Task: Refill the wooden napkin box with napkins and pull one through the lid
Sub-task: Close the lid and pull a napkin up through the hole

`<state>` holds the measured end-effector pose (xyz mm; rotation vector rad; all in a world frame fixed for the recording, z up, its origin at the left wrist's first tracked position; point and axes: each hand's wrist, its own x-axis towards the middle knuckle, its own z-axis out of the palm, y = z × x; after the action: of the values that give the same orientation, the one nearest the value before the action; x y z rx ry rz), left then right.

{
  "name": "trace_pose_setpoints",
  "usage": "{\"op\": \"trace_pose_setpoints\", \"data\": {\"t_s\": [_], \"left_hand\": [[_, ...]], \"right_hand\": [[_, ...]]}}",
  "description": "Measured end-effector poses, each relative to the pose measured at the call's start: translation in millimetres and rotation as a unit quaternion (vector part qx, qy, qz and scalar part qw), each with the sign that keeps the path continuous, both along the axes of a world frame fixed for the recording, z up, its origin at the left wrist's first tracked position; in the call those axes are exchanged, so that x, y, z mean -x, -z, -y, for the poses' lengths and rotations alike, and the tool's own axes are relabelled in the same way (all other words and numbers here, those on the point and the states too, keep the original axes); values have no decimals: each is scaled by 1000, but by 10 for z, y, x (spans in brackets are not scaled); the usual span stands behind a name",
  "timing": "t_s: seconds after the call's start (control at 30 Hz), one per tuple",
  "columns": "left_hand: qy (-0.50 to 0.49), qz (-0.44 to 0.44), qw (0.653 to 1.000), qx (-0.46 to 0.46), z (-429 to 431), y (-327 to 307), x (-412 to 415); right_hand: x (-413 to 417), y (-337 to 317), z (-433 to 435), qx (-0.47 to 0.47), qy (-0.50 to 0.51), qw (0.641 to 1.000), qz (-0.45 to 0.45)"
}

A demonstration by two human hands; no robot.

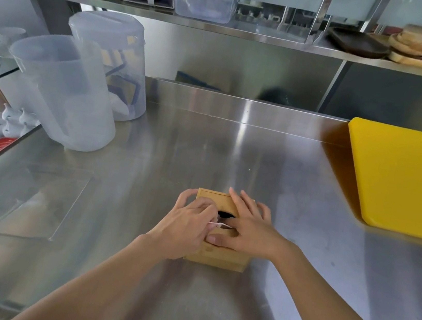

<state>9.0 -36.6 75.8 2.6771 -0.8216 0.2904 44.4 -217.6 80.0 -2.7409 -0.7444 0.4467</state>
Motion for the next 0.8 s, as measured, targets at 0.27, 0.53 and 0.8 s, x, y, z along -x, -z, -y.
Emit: {"op": "trace_pose_setpoints", "data": {"t_s": [0.27, 0.53, 0.8], "left_hand": [[-47, -30, 995, 84, 47, -41, -55], [-72, -133, 957, 248, 54, -67, -61], [-48, -158, 963, 214, 46, -81, -113]], "right_hand": [[-151, -167, -74, -50, -9, 999, -14], [-97, -203, 146, -164, 46, 985, 21], [-15, -205, 53, -181, 27, 982, 33]]}}
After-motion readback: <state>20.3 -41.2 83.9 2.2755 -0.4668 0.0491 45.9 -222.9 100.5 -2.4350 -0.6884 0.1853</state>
